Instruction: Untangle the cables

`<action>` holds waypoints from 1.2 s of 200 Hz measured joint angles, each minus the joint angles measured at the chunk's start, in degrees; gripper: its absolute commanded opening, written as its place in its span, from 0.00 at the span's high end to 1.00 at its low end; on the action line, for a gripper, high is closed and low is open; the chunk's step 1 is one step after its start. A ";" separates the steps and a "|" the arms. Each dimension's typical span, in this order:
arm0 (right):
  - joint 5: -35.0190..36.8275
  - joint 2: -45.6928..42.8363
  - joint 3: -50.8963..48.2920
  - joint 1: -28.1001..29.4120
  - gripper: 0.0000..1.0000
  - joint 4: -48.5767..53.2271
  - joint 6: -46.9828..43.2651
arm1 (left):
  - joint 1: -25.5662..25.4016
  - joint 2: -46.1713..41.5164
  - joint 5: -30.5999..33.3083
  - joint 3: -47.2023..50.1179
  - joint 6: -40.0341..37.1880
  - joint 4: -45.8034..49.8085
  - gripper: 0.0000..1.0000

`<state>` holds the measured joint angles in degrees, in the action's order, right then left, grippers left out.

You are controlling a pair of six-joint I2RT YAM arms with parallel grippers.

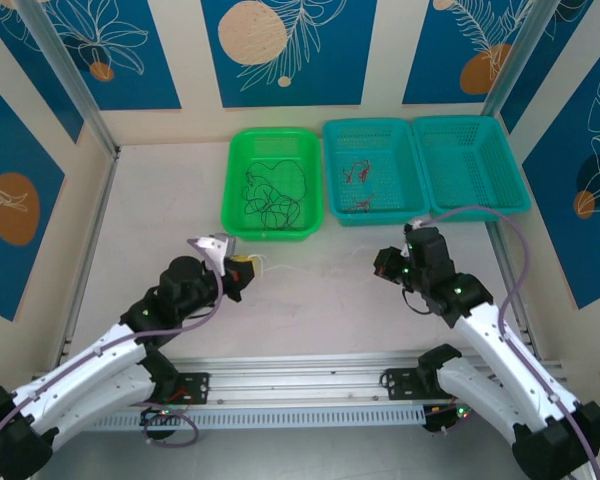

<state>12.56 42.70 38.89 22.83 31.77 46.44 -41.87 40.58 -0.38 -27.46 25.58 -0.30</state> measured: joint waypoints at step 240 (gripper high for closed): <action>-8.24 11.21 23.34 -41.13 1.00 -11.69 5.64 | 7.76 -10.05 0.04 5.27 -3.67 9.20 1.00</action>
<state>4.32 53.91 62.24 -18.31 20.08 52.07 -34.11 30.52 -0.34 -22.20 21.91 8.91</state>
